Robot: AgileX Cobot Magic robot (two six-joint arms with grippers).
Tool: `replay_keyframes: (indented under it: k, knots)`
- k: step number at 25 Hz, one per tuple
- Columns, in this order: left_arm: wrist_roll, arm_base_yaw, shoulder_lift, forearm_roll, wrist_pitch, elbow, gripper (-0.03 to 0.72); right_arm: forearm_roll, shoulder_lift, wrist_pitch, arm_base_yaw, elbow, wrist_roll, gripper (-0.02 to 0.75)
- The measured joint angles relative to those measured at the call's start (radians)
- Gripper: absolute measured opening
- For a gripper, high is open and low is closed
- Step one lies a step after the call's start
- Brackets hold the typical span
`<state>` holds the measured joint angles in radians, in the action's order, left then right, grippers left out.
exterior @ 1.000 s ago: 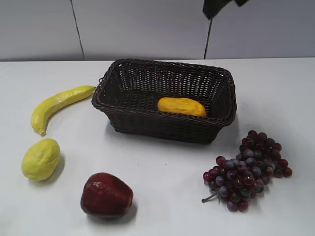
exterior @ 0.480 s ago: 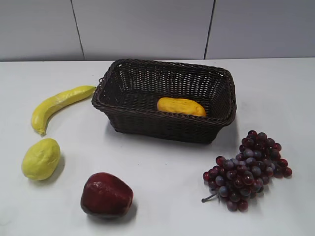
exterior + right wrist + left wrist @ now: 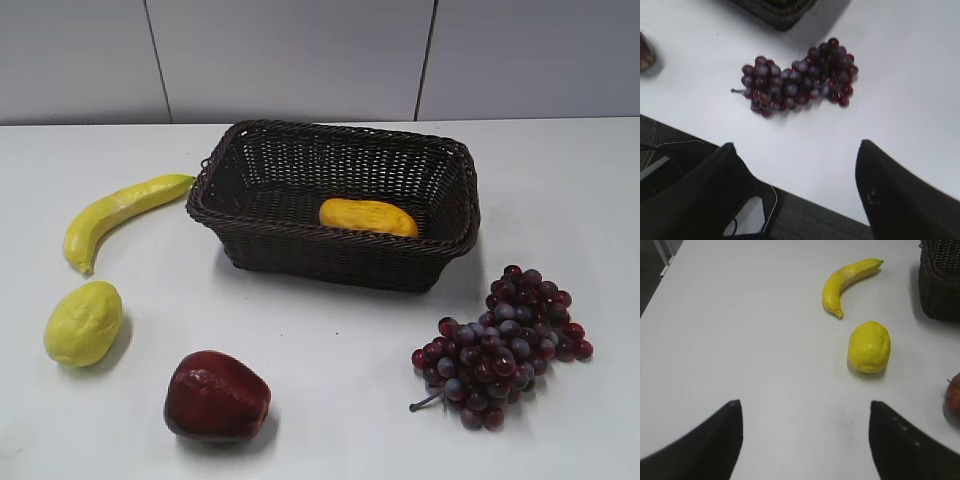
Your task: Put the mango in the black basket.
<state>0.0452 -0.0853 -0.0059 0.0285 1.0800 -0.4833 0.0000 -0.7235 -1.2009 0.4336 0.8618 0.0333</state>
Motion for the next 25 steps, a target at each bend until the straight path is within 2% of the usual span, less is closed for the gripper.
replay_keyframes:
  k: [9, 25]
  knots:
    - [0.0, 0.0, 0.0, 0.0, 0.0, 0.0, 0.589, -0.061, 0.321, 0.118, 0.0, -0.339, -0.006, 0.557]
    - [0.0, 0.0, 0.0, 0.0, 0.0, 0.0, 0.589, -0.061, 0.379, 0.15, 0.0, -0.357, -0.013, 0.554]
